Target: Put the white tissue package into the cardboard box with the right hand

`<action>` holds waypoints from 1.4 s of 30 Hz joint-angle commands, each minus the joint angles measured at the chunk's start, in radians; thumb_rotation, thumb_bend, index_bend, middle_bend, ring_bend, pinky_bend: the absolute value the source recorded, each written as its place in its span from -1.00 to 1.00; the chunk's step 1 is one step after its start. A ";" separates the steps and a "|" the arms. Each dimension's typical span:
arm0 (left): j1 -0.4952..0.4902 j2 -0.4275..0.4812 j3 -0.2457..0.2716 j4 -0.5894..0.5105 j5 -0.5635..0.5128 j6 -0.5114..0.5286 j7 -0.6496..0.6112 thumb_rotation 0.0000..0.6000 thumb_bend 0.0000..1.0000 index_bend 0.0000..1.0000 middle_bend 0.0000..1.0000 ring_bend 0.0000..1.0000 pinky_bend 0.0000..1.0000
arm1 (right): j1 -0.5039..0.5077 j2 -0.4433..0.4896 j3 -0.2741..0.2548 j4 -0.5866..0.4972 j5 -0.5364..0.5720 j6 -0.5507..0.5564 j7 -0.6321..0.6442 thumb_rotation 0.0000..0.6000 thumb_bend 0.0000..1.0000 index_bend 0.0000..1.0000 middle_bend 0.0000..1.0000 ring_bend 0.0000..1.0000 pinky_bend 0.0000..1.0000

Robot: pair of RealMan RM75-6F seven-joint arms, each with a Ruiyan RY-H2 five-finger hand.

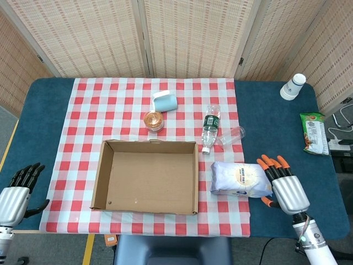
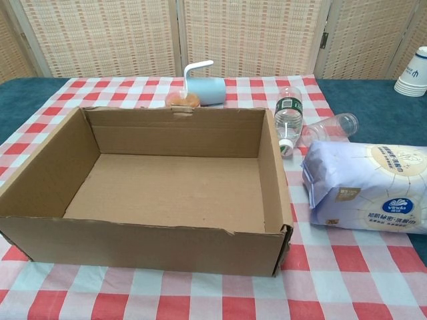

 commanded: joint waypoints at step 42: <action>-0.002 0.002 -0.012 0.008 -0.029 -0.016 -0.015 1.00 -0.52 -1.00 -1.00 -1.00 -0.81 | 0.187 -0.066 0.037 0.004 0.217 -0.282 -0.003 1.00 -1.00 -1.00 -1.00 -1.00 -1.00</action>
